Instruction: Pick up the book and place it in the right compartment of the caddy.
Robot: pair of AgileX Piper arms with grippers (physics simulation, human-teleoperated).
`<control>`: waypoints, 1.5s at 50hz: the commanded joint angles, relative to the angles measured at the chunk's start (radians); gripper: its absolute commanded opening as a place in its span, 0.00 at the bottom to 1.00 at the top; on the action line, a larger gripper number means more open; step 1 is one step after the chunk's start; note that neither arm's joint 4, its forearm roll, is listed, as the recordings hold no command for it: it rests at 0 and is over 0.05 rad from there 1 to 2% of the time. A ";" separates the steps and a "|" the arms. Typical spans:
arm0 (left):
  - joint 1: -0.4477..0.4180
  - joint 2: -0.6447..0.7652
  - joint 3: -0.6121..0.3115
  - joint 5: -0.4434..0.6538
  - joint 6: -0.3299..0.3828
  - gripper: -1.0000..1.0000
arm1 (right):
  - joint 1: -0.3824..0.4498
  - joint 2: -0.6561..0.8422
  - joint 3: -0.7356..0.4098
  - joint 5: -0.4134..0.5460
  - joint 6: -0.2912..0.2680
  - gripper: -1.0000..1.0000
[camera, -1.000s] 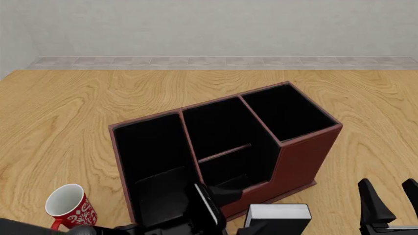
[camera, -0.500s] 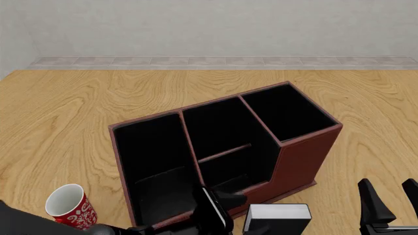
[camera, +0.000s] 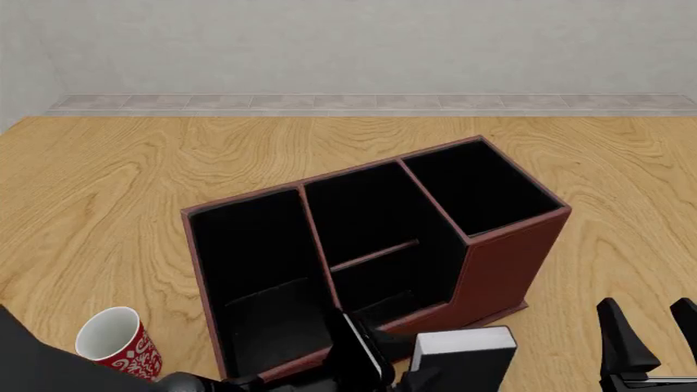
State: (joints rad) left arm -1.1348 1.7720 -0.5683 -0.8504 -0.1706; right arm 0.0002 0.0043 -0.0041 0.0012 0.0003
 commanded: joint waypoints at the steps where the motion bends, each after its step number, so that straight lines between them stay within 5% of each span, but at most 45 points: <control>1: -0.015 0.017 0.006 -0.004 -0.005 0.00 | 0.000 0.000 0.000 0.000 0.000 1.00; 75: -0.078 -0.380 -0.016 0.284 0.098 0.00 | 0.000 0.000 0.000 0.000 0.000 1.00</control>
State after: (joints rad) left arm -1.2094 1.4442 -0.5638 -0.6020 -0.1027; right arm 0.0002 0.0043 -0.0041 0.0012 0.0002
